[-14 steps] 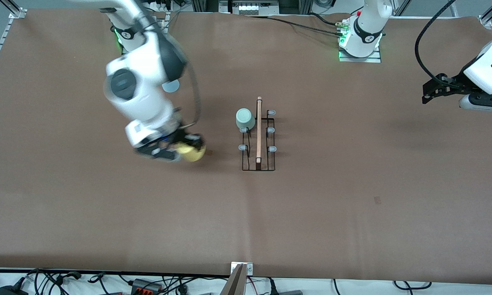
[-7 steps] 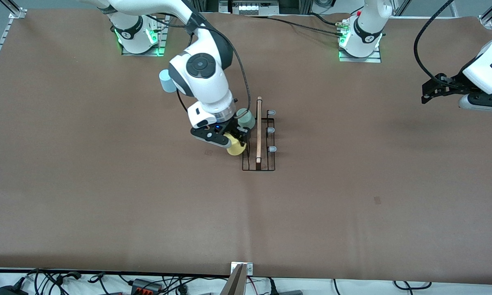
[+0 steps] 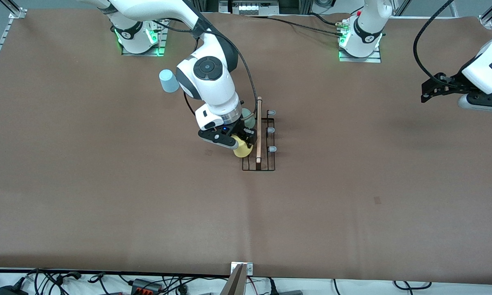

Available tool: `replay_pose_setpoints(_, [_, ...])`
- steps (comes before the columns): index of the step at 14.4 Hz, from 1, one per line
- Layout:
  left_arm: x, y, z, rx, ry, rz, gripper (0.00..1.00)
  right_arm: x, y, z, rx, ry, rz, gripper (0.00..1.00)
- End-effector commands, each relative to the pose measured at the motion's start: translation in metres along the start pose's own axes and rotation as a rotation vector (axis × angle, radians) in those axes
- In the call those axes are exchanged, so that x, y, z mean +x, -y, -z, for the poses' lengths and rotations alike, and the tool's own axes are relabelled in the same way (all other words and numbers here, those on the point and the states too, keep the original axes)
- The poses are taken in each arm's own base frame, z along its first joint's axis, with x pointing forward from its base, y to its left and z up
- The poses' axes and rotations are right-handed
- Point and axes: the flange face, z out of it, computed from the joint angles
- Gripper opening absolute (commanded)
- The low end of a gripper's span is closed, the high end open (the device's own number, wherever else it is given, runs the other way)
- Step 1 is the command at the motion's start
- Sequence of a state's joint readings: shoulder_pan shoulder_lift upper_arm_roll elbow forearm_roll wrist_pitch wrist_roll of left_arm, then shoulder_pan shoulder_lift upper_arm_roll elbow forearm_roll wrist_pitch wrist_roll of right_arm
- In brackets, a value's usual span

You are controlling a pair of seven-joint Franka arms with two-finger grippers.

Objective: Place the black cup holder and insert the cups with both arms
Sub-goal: 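Carry the yellow cup to the rack with the right gripper, then lower the yellow cup onto a rack peg and open the right gripper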

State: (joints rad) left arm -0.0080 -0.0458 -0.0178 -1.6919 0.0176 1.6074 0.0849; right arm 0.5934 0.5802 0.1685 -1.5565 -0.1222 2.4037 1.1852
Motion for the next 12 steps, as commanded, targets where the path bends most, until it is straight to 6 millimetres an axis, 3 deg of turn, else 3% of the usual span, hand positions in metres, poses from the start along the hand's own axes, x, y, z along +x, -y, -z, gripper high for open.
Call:
replay_pose_setpoints(1, [-0.001, 0.0, 0.005, -0.024, 0.003, -0.016, 1.0, -0.007, 0.007, -0.012, 0.002, -0.014, -0.001, 0.11])
replay_pose_setpoints(2, [-0.001, 0.0, 0.005, -0.023, 0.004, -0.014, 1.0, -0.008, 0.006, -0.016, -0.001, -0.011, -0.002, 0.62])
replay_pose_setpoints(3, [-0.001, -0.002, 0.005, -0.023, 0.004, -0.017, 1.0, -0.006, 0.005, -0.016, -0.002, -0.011, -0.004, 1.0])
replay_pose_setpoints(5, [-0.001, -0.002, 0.006, -0.022, 0.002, -0.017, 1.0, 0.004, 0.003, -0.002, -0.003, -0.026, 0.009, 1.0])
replay_pose_setpoints(6, [-0.001, -0.002, 0.006, -0.022, 0.002, -0.016, 1.0, 0.021, -0.005, 0.013, -0.013, -0.037, -0.013, 1.0])
replay_pose_setpoints(7, [-0.001, -0.002, 0.006, -0.021, 0.002, -0.016, 1.0, 0.05, -0.024, 0.036, -0.037, -0.043, -0.046, 1.0])
replay_pose_setpoints(8, [-0.001, -0.001, 0.006, -0.019, 0.002, -0.016, 1.0, 0.063, -0.04, 0.06, -0.069, -0.032, -0.03, 1.0])
replay_pose_setpoints(12, [-0.002, 0.002, 0.007, -0.02, 0.002, -0.011, 1.0, 0.154, -0.147, 0.148, -0.22, 0.009, 0.126, 1.0])
